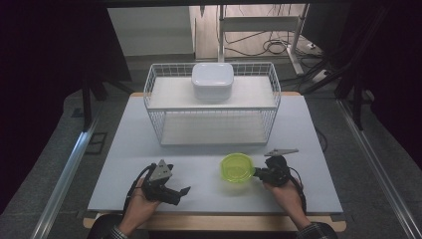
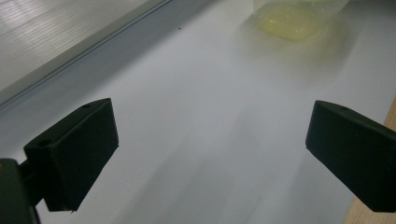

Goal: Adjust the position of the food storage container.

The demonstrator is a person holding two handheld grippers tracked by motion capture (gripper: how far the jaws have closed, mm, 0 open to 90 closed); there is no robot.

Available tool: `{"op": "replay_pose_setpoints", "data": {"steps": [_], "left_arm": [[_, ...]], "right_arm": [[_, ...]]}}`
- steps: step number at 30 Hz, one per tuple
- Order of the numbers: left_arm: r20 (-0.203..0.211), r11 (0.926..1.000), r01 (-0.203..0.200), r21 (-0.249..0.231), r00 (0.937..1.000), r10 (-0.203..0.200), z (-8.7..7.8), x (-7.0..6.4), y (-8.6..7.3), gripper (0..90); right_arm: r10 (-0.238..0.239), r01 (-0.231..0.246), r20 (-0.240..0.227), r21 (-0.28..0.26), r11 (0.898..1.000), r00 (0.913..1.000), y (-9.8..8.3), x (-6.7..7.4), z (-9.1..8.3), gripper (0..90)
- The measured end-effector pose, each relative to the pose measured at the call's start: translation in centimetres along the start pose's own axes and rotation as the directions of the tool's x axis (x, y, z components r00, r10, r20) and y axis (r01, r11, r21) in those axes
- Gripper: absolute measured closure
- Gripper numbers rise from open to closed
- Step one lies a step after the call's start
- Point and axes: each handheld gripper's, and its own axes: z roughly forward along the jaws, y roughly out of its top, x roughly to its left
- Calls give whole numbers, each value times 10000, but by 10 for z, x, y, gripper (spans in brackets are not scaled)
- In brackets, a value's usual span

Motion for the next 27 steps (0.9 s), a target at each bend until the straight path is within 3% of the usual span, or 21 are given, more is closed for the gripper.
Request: {"op": "replay_pose_setpoints", "data": {"steps": [17,27], "left_arm": [[18,10000,-6,24,10000,6,0,0,0,22],[71,10000,-45,73,10000,44,0,0,-1,22]], "right_arm": [[-530,555,-1024,220,9982,9933,26,30,45,885],[-849,878,-893,281,9957,9924,33,31,57,879]]}}
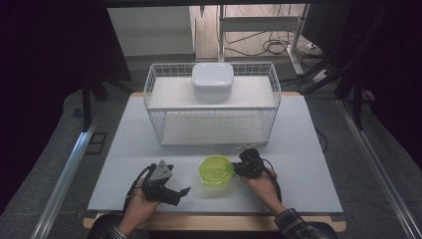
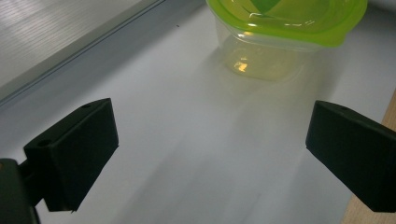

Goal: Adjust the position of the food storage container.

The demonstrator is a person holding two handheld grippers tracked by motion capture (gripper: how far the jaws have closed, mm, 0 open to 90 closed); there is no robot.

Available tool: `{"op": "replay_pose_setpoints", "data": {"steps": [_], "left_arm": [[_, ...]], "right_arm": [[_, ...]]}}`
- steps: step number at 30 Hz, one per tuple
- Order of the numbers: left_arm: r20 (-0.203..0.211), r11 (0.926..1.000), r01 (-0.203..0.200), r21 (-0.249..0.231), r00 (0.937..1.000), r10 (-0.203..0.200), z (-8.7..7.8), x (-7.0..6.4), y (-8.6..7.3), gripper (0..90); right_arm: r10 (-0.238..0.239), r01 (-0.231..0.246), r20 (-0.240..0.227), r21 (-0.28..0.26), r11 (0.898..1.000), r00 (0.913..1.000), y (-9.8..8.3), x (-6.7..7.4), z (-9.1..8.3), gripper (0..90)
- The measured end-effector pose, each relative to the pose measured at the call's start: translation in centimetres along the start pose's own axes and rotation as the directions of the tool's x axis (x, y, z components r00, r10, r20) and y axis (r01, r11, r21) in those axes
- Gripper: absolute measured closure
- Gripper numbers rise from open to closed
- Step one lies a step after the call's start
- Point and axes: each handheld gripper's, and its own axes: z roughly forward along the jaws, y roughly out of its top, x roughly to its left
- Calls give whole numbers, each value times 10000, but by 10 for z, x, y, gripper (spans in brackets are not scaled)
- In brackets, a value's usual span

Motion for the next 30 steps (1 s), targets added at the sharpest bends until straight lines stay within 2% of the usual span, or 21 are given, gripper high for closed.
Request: {"op": "replay_pose_setpoints", "data": {"steps": [4,9,11,15,19,24,30], "left_arm": [[9,10000,-36,34,10000,36,0,-1,0,22],[-19,10000,-29,35,10000,29,0,0,0,22],[-15,10000,-13,63,10000,13,-1,0,0,22],[-34,9999,26,113,10000,-25,-3,0,1,25],[-141,9999,-3,166,9999,5,-5,1,1,27],[-144,9997,21,262,9999,-17,-9,2,3,33],[-192,9998,58,207,9998,-54,-13,2,-1,31]], "right_arm": [[66,-65,101,-133,9999,9999,1,-4,-2,878],[-260,279,657,-276,9992,9975,1,-6,-11,850],[-354,387,822,-386,9985,9960,1,-6,-18,810],[-687,753,1300,-469,9961,9891,-2,-4,-30,674],[-888,994,1562,-614,9932,9837,-5,-3,-41,509],[-1021,1151,1612,-733,9907,9816,-10,-3,-55,344],[-1245,1400,1508,-964,9855,9807,-15,-1,-63,209]]}}
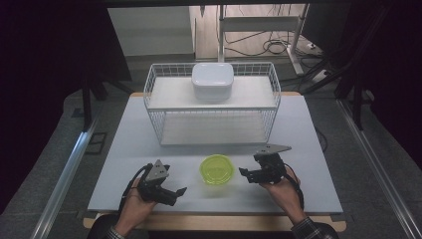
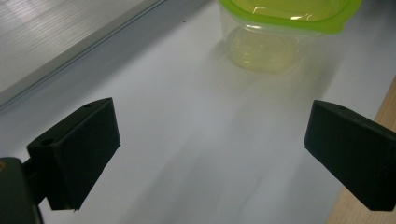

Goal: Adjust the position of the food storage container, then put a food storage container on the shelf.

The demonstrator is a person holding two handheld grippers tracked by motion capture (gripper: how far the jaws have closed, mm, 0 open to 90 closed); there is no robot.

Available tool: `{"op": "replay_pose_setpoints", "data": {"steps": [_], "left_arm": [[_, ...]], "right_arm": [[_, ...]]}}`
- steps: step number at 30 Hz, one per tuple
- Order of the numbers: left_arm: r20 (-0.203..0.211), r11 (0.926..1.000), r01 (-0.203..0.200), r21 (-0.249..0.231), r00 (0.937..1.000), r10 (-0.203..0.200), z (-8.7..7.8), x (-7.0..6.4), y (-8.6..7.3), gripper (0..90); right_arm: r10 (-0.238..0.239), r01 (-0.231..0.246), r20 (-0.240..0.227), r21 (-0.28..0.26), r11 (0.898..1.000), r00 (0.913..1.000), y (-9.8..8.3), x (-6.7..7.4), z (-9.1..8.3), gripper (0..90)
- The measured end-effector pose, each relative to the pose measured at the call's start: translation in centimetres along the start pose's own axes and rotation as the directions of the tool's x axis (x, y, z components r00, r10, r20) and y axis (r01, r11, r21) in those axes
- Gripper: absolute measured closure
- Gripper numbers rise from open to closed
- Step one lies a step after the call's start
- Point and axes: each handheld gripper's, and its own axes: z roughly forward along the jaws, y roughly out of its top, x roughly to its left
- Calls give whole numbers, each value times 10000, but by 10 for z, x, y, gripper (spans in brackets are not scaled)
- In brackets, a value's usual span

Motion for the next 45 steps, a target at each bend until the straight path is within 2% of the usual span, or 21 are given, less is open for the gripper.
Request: {"op": "replay_pose_setpoints", "data": {"steps": [4,11,18,24,29,33,37,39,41,45], "left_arm": [[-163,9999,52,-92,9999,-54,-2,2,-5,25],[-196,9999,15,-156,9998,-18,-1,3,-7,20],[-219,9997,-36,-225,9998,31,-1,3,-7,18],[-215,9997,-35,-242,9998,30,-1,3,-7,18],[-198,9998,-59,-195,9998,55,0,2,-7,19],[-191,9998,-16,-199,9998,12,0,3,-7,18],[-177,9999,-36,-159,9998,33,1,3,-7,19],[-171,9999,-42,-146,9998,40,1,3,-7,19],[-176,9999,-58,-139,9998,55,1,2,-7,19],[-175,9999,-65,-128,9998,63,2,3,-7,19]], "right_arm": [[-6,4,-96,-142,9999,10000,-5,2,-4,146],[212,-215,-283,-98,9997,9994,-14,1,-8,96],[-47,43,-241,-157,9999,9997,-14,1,-7,51],[-41,34,-245,-284,9996,9997,-12,3,-6,43],[168,-178,-485,-221,9996,9987,-9,4,-6,41],[192,-214,-883,-244,9995,9959,-7,5,-5,29],[219,-237,-969,-173,9996,9951,-2,7,-4,31],[103,-115,-979,-116,9999,9951,1,10,-4,50],[61,-60,-973,11,10000,9952,5,12,-3,108],[576,-558,-1501,161,9983,9870,10,10,-1,216]]}}
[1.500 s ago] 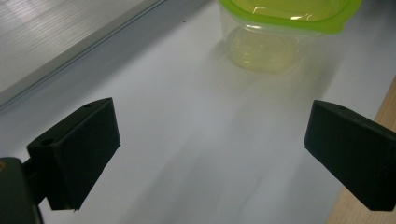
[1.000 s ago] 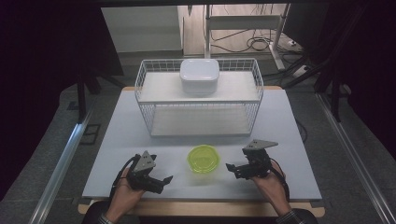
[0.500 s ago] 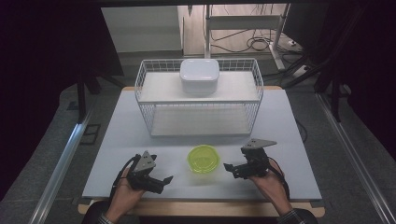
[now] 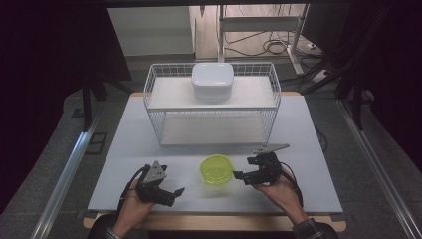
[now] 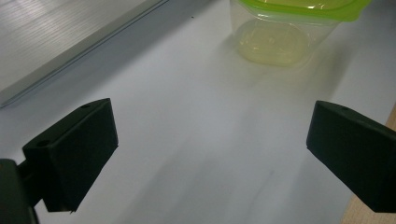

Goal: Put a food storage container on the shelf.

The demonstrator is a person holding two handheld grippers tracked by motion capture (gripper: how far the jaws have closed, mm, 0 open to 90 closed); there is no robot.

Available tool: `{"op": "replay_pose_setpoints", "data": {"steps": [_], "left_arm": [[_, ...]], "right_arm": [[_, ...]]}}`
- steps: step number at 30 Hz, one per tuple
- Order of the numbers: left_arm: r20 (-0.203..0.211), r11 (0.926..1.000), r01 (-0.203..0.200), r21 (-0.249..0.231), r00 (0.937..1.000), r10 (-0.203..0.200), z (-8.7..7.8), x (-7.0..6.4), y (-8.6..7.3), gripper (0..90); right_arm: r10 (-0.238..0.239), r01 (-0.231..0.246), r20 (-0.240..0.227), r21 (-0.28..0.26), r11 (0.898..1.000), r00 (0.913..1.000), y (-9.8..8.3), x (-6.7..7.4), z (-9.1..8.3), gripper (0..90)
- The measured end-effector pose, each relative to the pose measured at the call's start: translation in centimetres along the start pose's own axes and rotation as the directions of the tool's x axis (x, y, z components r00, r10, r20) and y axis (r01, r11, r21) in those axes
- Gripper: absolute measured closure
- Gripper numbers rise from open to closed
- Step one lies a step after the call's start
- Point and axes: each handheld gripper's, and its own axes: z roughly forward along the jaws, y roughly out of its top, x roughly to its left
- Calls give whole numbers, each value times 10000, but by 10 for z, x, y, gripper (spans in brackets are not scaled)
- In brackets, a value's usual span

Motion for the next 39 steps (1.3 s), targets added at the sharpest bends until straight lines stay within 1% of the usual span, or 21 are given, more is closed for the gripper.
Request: {"op": "replay_pose_setpoints", "data": {"steps": [1,2,4,8,10,15,18,20,22,24,26,27,28,29,30,31,32,34,36,39], "left_arm": [[0,10000,3,4,10000,-3,0,0,0,19],[2,10000,4,7,10000,-4,0,0,0,19],[13,10000,9,20,10000,-9,1,0,0,19],[15,10000,5,34,10000,-5,1,-1,0,19],[7,10000,-28,73,10000,28,2,-1,0,19],[7,9999,-54,96,10000,54,2,-1,0,19],[24,9999,-43,111,10000,42,2,-1,0,19],[31,9999,-53,117,10000,53,2,-2,0,19],[23,9999,-74,125,10000,74,3,-2,0,19],[21,9999,-82,131,10000,81,3,-2,0,19],[21,9999,-96,130,10000,96,3,-2,0,19],[23,9999,-89,128,10000,89,3,-2,0,19],[24,9999,-87,129,10000,87,3,-2,0,19],[23,9999,-93,134,10000,93,3,-2,0,20],[21,9999,-96,132,10000,96,3,-2,0,19],[20,9999,-98,127,10000,98,3,-2,0,20],[19,9999,-105,121,9999,104,3,-2,0,19],[28,9999,-103,130,9999,102,3,-2,0,20],[24,9999,-108,132,9999,108,3,-2,0,20],[21,9999,-114,119,9999,114,3,-3,0,19]], "right_arm": [[160,-160,-168,36,9999,9997,1,-1,1,233],[445,-441,-351,114,9990,9984,3,-3,3,256],[799,-788,-607,202,9967,9950,5,-7,7,294],[1306,-1273,-950,396,9911,9869,8,-13,14,368],[1606,-1560,-1159,477,9866,9802,10,-15,18,405],[2055,-1972,-1479,689,9779,9674,15,-22,27,502],[2496,-2378,-1813,844,9676,9512,17,-28,33,563],[2668,-2525,-1968,946,9630,9435,18,-30,36,591],[2893,-2718,-2199,1069,9564,9316,18,-33,40,625],[3035,-2843,-2390,1120,9522,9224,19,-34,43,655],[3243,-3026,-2527,1216,9453,9116,20,-35,45,691],[3420,-3175,-2571,1326,9389,9038,20,-36,45,720],[3498,-3234,-2543,1407,9357,9016,21,-37,45,745],[3571,-3288,-2553,1476,9328,8985,21,-38,46,750],[3769,-3460,-2684,1566,9251,8865,20,-39,47,771],[3864,-3536,-2806,1614,9214,8786,20,-40,47,791],[3965,-3609,-2972,1689,9172,8686,20,-40,47,799],[3925,-3552,-2925,1737,9185,8720,20,-39,47,804],[3974,-3587,-3078,1761,9167,8645,21,-38,46,810],[4008,-3625,-3085,1755,9153,8626,21,-37,45,813]]}}
